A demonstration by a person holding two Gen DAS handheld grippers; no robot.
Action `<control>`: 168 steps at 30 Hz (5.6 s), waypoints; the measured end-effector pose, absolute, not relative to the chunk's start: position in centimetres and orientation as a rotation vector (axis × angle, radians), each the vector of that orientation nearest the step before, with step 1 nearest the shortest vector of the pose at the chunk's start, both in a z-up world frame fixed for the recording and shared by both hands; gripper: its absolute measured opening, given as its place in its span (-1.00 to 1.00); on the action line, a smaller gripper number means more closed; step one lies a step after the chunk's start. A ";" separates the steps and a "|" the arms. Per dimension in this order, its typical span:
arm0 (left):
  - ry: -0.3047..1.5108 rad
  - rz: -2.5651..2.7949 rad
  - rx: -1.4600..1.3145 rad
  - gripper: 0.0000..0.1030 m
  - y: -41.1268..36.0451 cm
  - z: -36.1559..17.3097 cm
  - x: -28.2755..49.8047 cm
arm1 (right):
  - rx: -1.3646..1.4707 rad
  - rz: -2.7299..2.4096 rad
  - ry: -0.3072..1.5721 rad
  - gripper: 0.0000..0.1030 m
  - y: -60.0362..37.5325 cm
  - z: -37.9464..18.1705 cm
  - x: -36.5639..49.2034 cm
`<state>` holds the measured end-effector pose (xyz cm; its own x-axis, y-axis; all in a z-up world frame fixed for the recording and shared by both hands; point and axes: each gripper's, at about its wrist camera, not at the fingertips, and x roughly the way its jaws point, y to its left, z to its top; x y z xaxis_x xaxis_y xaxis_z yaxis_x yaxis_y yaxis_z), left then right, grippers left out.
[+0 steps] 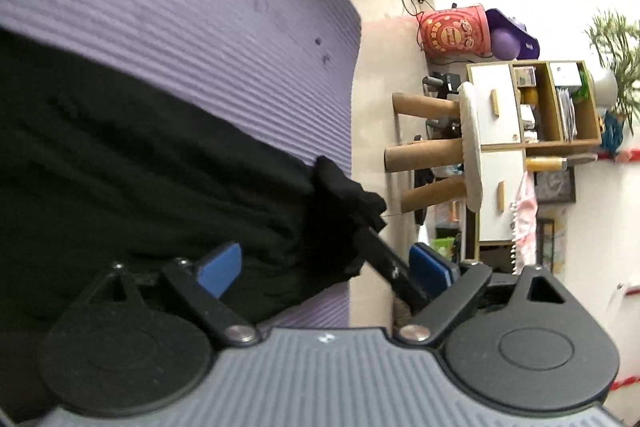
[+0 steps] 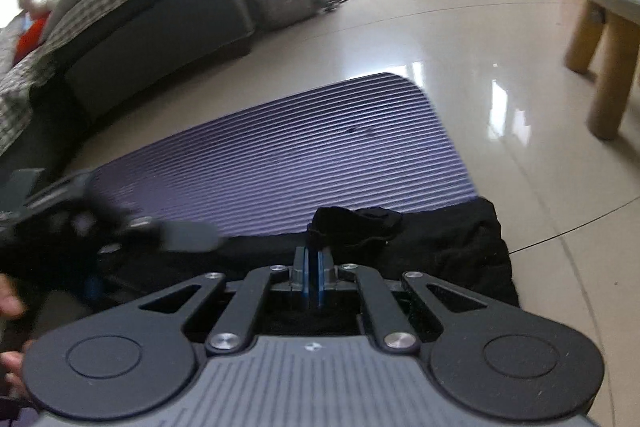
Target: Fold clothes
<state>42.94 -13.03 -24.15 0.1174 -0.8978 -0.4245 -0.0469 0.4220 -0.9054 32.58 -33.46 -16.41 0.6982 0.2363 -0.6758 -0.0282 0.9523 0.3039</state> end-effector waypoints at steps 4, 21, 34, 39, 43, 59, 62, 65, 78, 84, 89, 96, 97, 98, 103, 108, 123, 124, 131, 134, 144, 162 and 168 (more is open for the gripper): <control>1.309 -0.798 -1.025 0.69 -14.0 -24.8 42.8 | 0.207 0.235 0.819 -0.95 -31.9 -16.5 32.1; 1.335 -0.836 -1.096 0.43 -13.1 -26.1 43.5 | 0.021 0.528 0.881 -0.39 -29.4 -15.0 31.1; 1.348 -0.852 -1.095 0.43 -13.6 -26.3 43.9 | 0.172 0.465 0.909 -0.29 -31.4 -17.0 32.7; 1.351 -0.854 -1.085 0.43 -13.6 -26.3 44.0 | 0.181 0.581 0.894 -0.28 -30.4 -16.6 32.8; 1.351 -0.851 -1.081 0.37 -13.7 -26.3 44.0 | 0.176 0.640 0.901 -0.27 -30.0 -16.1 32.3; 1.221 -0.690 -0.656 -0.97 -11.2 -22.9 43.1 | 0.106 0.522 0.919 -0.15 -32.0 -16.2 32.1; 1.205 -0.669 -0.610 -0.97 -9.8 -22.0 43.1 | 0.105 0.526 0.913 -0.15 -31.7 -16.2 32.4; 1.196 -0.641 -0.563 -0.97 -7.6 -21.1 43.1 | 0.091 0.527 0.916 -0.14 -30.5 -16.1 32.9; 1.193 -0.456 -0.437 -0.96 4.1 -19.3 41.0 | -0.060 0.588 0.944 -0.12 -23.0 -16.6 35.2; 1.175 -0.388 -0.409 -0.96 9.0 -19.1 40.0 | -0.091 0.606 0.957 -0.12 -19.7 -17.1 35.9; 1.156 -0.327 -0.426 -0.96 12.6 -18.9 39.6 | -0.128 0.650 0.974 -0.12 -17.7 -17.3 35.8; 1.133 -0.230 -0.374 -0.95 16.5 -17.8 39.2 | -0.140 0.678 0.980 -0.12 -15.8 -17.6 36.3; 1.137 -0.215 -0.362 -0.95 17.0 -17.7 39.1 | -0.140 0.679 0.979 -0.12 -15.7 -17.6 36.3; 1.142 -0.199 -0.351 -0.95 17.6 -17.5 39.0 | -0.139 0.681 0.977 -0.12 -15.7 -17.6 36.4; 1.152 -0.137 -0.322 -0.95 20.0 -16.8 38.5 | -0.132 0.692 0.968 -0.12 -15.6 -17.5 36.5; 1.162 -0.093 -0.270 -0.93 22.0 -16.4 38.2 | -0.119 0.692 0.967 -0.12 -15.8 -17.5 36.6; 1.166 0.022 -0.146 -0.88 23.9 -16.0 38.5 | -0.111 0.690 0.964 -0.12 -15.3 -17.8 36.8; 1.164 0.027 -0.137 -0.88 23.7 -16.1 38.6 | -0.113 0.688 0.962 -0.12 -15.3 -17.8 36.8; 1.185 0.062 -0.047 -0.71 22.4 -16.8 39.3 | -0.118 0.661 0.960 -0.06 -15.8 -17.7 37.0; 1.191 0.065 -0.010 -0.36 21.5 -16.6 39.3 | -0.121 0.652 0.961 -0.04 -15.9 -17.7 37.1; 1.142 0.081 0.072 0.40 18.2 -13.8 37.7 | -0.105 0.549 0.990 -0.01 -17.9 -17.7 36.9; 1.242 -0.413 0.068 0.36 -1.3 -12.4 40.9 | 0.102 0.418 1.127 -0.12 -20.8 -18.8 35.0; 1.308 -0.533 0.055 0.26 -8.9 -12.7 43.9 | 0.259 0.347 1.137 -0.34 -21.9 -19.4 35.0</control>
<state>43.87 -8.90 -12.73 0.1580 -0.3420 -0.9263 0.4027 0.8789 -0.2558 34.96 -21.91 -19.43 0.3760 0.3974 -0.8371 -0.1372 0.9173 0.3739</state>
